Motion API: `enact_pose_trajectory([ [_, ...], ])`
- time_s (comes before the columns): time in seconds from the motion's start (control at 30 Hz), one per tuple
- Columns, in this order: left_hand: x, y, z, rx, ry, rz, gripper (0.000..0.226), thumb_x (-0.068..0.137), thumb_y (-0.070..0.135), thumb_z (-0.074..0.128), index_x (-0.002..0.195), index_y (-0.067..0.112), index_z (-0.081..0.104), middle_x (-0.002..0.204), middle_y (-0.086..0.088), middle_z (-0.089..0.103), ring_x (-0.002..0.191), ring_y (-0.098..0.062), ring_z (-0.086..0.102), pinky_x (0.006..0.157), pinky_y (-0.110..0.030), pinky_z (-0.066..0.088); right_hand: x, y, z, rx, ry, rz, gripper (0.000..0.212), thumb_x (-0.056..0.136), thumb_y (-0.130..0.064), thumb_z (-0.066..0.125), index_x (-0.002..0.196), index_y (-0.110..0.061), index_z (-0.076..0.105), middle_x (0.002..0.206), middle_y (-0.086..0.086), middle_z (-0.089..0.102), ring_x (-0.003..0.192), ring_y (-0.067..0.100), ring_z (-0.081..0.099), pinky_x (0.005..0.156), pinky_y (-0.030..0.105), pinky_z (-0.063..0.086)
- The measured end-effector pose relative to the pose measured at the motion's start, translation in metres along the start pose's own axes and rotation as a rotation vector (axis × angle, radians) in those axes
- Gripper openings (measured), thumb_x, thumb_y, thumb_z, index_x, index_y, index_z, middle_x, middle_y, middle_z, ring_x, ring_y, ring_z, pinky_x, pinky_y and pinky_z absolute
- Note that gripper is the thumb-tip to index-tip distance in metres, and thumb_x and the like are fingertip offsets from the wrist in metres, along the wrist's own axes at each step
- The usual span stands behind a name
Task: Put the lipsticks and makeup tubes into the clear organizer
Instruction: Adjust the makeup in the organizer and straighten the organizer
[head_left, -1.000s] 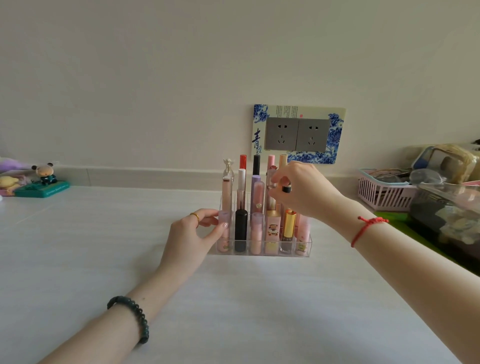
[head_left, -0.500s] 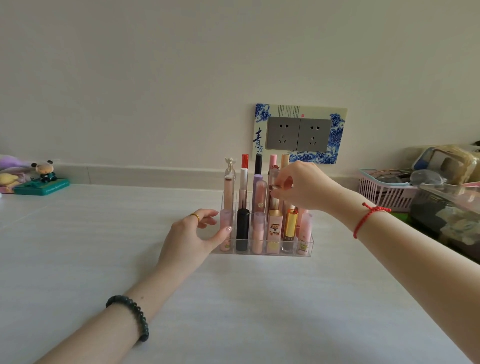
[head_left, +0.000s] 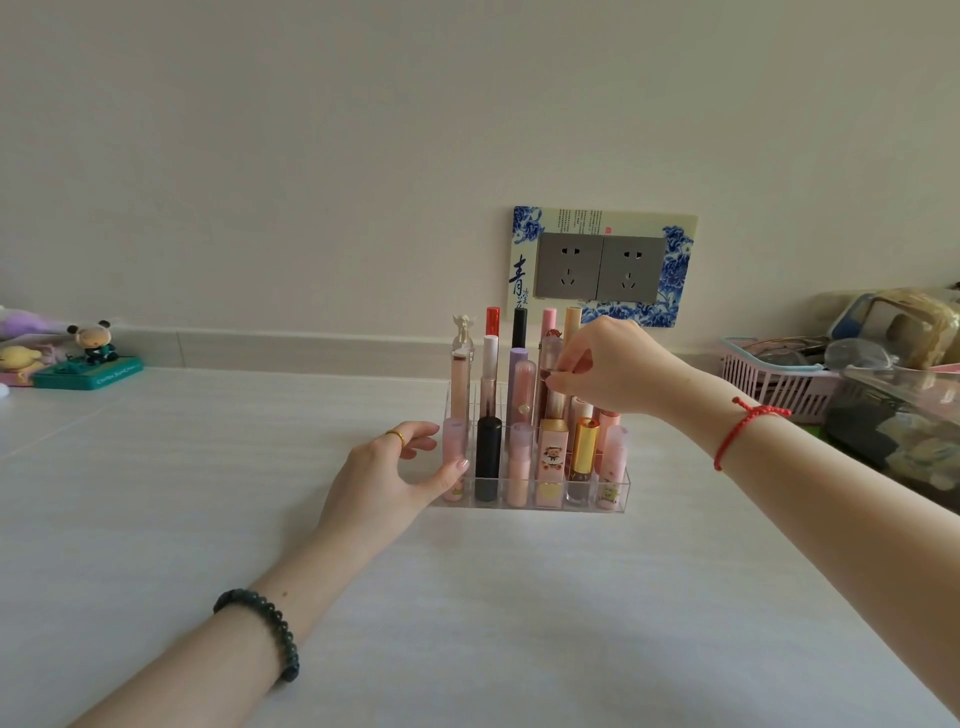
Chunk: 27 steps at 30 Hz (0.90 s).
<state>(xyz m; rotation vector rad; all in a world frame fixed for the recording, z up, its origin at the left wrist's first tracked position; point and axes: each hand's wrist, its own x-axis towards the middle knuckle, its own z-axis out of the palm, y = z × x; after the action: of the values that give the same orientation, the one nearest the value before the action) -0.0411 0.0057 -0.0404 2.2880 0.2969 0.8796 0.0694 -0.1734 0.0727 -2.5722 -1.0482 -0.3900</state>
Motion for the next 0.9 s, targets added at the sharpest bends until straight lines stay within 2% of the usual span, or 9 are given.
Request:
enact_pose_trajectory([
  [0.07,0.000,0.000,0.000,0.003,0.002,0.001,0.048,0.070,0.049,0.068,0.111,0.025,0.059,0.094,0.016,0.062,0.093,-0.005,0.058,0.084,-0.028,0.047,0.000,0.000,0.000,0.002,0.000,0.007,0.025,0.086,-0.025,0.058,0.093,-0.005,0.071,0.092,0.011,0.069,0.081,0.021,0.062,0.066,0.020,0.045],
  [0.23,0.000,0.000,0.000,0.010,-0.007,0.008,0.048,0.071,0.048,0.068,0.112,0.024,0.059,0.096,0.015,0.063,0.094,-0.006,0.058,0.084,-0.028,0.047,-0.003,-0.001,-0.001,0.004,0.016,-0.007,0.024,0.086,-0.024,0.058,0.092,-0.007,0.072,0.091,0.010,0.069,0.074,0.017,0.058,0.056,0.012,0.038],
  [0.33,0.000,0.000,0.000,0.011,-0.014,0.005,0.049,0.071,0.049,0.067,0.112,0.024,0.058,0.097,0.014,0.063,0.094,-0.006,0.058,0.085,-0.029,0.048,-0.005,-0.002,-0.003,-0.005,0.032,-0.019,0.023,0.086,-0.024,0.059,0.097,-0.009,0.071,0.094,0.006,0.067,0.077,0.016,0.055,0.065,0.019,0.039],
  [0.43,0.000,0.000,-0.001,0.013,-0.027,0.003,0.050,0.071,0.050,0.066,0.113,0.024,0.058,0.098,0.014,0.063,0.095,-0.005,0.058,0.086,-0.029,0.048,-0.005,-0.001,-0.005,-0.010,0.058,-0.040,0.022,0.086,-0.024,0.059,0.099,-0.009,0.070,0.093,0.004,0.063,0.075,0.013,0.050,0.064,0.019,0.038],
  [0.5,0.000,0.000,-0.001,0.011,-0.033,-0.001,0.050,0.071,0.051,0.066,0.114,0.025,0.058,0.098,0.014,0.063,0.095,-0.005,0.057,0.086,-0.030,0.049,-0.004,-0.001,-0.007,0.003,0.080,-0.055,0.022,0.086,-0.024,0.059,0.097,-0.009,0.070,0.093,0.003,0.063,0.074,0.012,0.050,0.068,0.020,0.037],
  [0.7,0.000,-0.001,-0.001,0.010,-0.043,-0.016,0.050,0.071,0.051,0.066,0.112,0.024,0.059,0.097,0.014,0.063,0.094,-0.004,0.057,0.085,-0.028,0.048,0.002,-0.016,-0.011,0.088,0.157,-0.127,0.019,0.085,-0.024,0.061,0.090,-0.009,0.071,0.069,-0.011,0.052,0.061,0.002,0.046,0.060,0.012,0.042],
  [0.8,0.000,-0.001,0.000,0.010,-0.053,-0.022,0.050,0.071,0.052,0.068,0.112,0.024,0.059,0.097,0.014,0.064,0.093,-0.004,0.058,0.084,-0.026,0.047,0.007,-0.028,-0.006,0.054,0.139,-0.210,0.018,0.085,-0.023,0.060,0.095,-0.012,0.070,0.078,-0.011,0.054,0.061,-0.001,0.045,0.064,0.012,0.042],
  [0.9,0.000,-0.003,0.000,0.005,-0.051,-0.019,0.050,0.070,0.053,0.068,0.110,0.024,0.060,0.096,0.014,0.064,0.092,-0.004,0.058,0.081,-0.022,0.044,0.011,-0.038,0.000,-0.014,0.103,-0.242,0.019,0.085,-0.024,0.060,0.098,-0.014,0.069,0.096,-0.003,0.063,0.076,0.008,0.051,0.076,0.021,0.043],
])
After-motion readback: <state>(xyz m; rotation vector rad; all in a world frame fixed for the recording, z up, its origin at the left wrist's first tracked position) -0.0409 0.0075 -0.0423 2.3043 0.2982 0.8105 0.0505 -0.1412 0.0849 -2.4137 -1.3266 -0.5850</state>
